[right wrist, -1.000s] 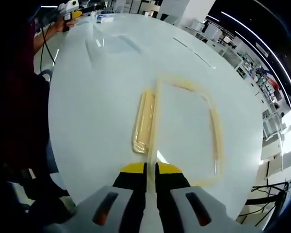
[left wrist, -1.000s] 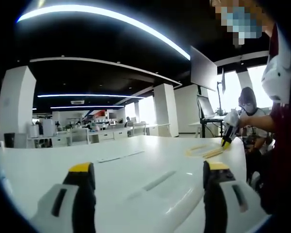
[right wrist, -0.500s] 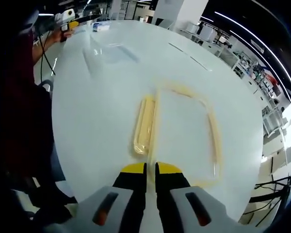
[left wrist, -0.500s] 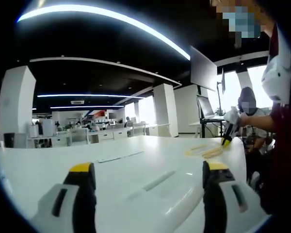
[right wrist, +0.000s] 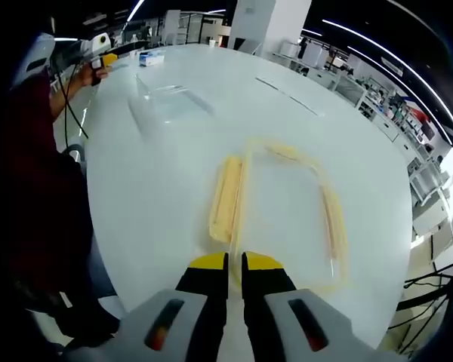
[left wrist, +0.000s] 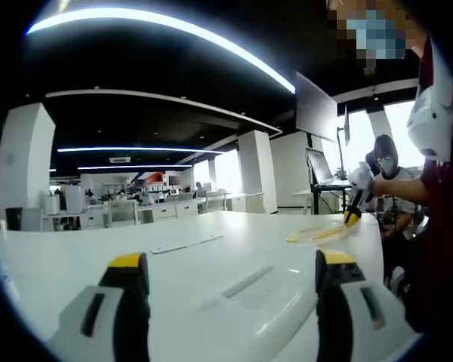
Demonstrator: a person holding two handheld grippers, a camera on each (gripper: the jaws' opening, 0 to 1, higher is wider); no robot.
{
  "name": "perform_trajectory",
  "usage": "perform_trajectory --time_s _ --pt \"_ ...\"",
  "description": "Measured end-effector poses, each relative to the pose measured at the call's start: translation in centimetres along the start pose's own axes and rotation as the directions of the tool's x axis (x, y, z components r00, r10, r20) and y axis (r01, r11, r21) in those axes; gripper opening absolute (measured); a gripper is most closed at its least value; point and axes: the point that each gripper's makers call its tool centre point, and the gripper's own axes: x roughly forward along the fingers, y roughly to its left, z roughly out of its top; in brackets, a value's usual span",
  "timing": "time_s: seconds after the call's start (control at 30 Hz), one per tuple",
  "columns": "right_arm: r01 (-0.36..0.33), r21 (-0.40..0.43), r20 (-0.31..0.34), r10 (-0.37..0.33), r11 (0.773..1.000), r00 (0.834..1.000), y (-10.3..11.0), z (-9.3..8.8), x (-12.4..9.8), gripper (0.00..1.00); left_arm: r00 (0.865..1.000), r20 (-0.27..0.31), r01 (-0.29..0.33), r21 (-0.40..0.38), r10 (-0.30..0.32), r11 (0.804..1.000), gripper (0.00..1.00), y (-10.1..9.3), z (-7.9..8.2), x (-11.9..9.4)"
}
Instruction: Snap each plastic latch of the storage box into its locked position after aligning the lid with the box until every specified latch is closed and the lid sits flush.
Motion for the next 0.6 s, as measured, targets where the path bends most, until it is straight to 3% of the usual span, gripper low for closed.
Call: perform_trajectory --time_s 0.6 --pt "-0.039 0.102 0.079 0.031 0.994 0.996 0.17 0.83 -0.07 0.03 1.0 0.002 0.001 0.009 -0.001 1.0 0.91 -0.06 0.3 0.09"
